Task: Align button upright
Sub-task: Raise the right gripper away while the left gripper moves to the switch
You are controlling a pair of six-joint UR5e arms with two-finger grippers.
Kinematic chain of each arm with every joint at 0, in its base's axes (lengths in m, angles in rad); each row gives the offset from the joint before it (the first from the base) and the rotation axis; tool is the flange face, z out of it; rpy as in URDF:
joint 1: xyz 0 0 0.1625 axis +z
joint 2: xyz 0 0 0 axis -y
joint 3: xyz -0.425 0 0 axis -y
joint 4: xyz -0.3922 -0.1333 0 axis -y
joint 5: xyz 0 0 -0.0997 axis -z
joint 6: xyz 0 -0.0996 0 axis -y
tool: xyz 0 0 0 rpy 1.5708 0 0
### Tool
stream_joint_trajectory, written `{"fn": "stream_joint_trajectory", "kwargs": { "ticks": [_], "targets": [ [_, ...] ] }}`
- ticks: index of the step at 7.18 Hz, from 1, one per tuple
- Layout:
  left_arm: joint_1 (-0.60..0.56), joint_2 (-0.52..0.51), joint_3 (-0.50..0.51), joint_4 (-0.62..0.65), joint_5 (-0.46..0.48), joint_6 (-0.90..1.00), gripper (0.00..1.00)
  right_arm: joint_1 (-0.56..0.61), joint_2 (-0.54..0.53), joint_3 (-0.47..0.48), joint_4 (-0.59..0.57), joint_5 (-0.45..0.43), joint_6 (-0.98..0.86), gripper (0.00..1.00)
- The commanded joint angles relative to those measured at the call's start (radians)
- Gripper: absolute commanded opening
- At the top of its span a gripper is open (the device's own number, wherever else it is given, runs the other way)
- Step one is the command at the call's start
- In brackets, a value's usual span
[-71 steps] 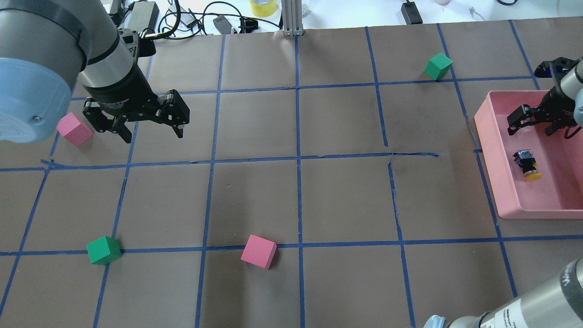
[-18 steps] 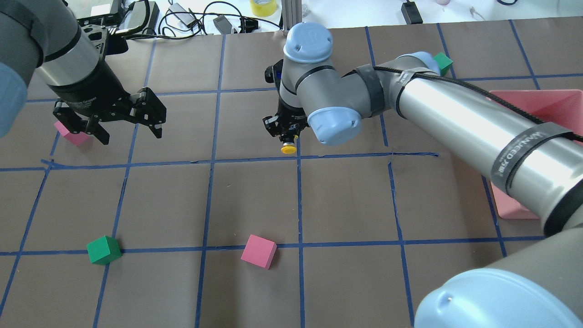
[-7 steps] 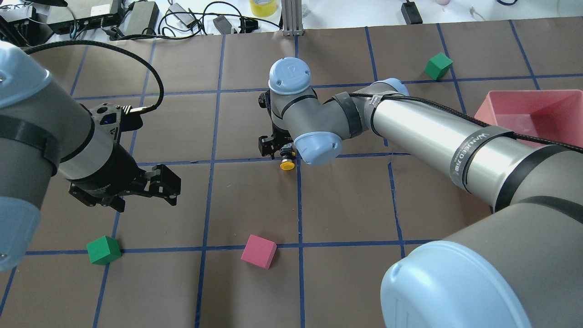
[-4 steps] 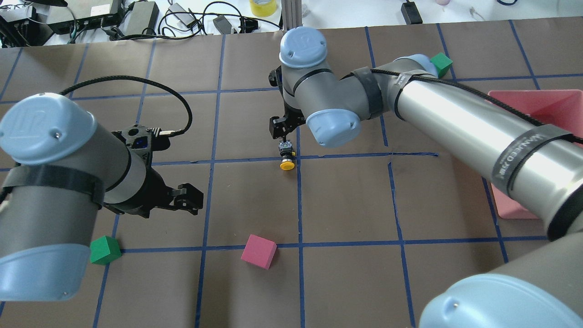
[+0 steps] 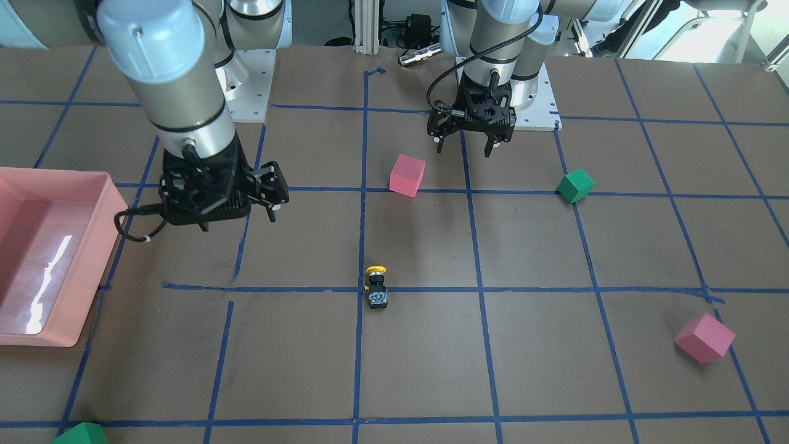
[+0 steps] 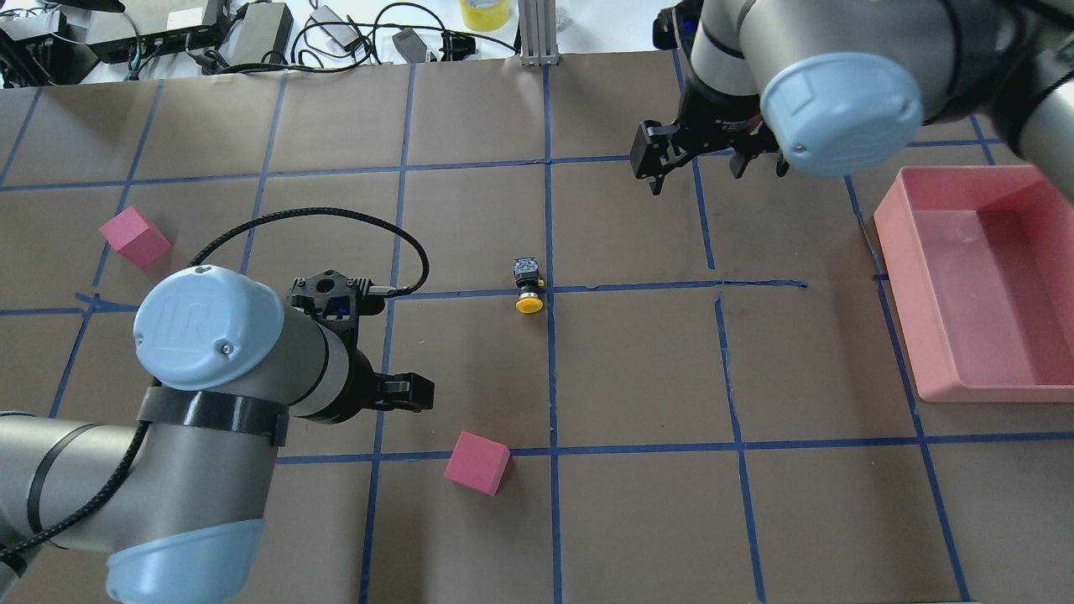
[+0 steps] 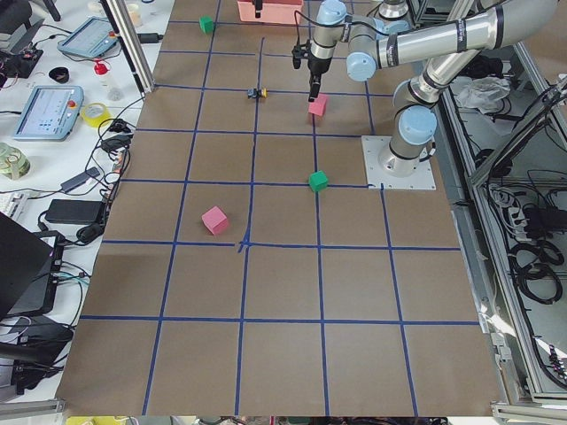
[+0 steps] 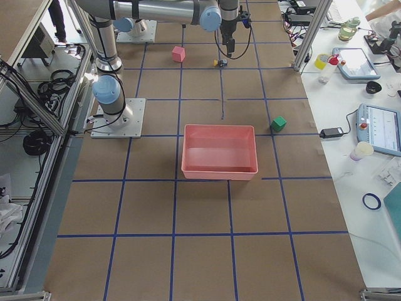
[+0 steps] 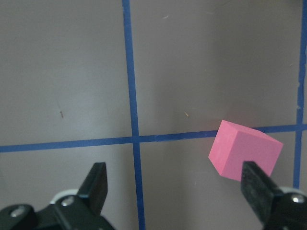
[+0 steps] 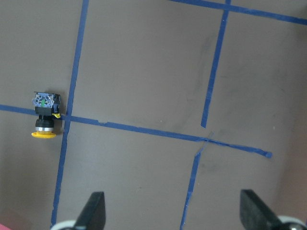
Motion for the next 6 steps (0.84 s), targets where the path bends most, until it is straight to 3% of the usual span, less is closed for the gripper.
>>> {"fn": "stream_joint_trajectory", "kwargs": {
  "ticks": [1, 6],
  "targets": [
    [-0.083, -0.087, -0.017, 0.207, -0.002, -0.056, 1.00, -0.012, -0.106, 0.000, 0.083, -0.008, 0.000, 1.00],
    [-0.149, -0.305, -0.022, 0.536, -0.041, -0.171, 1.00, -0.027, -0.103, 0.008, 0.071, -0.010, 0.001, 1.00]
  ]
}}
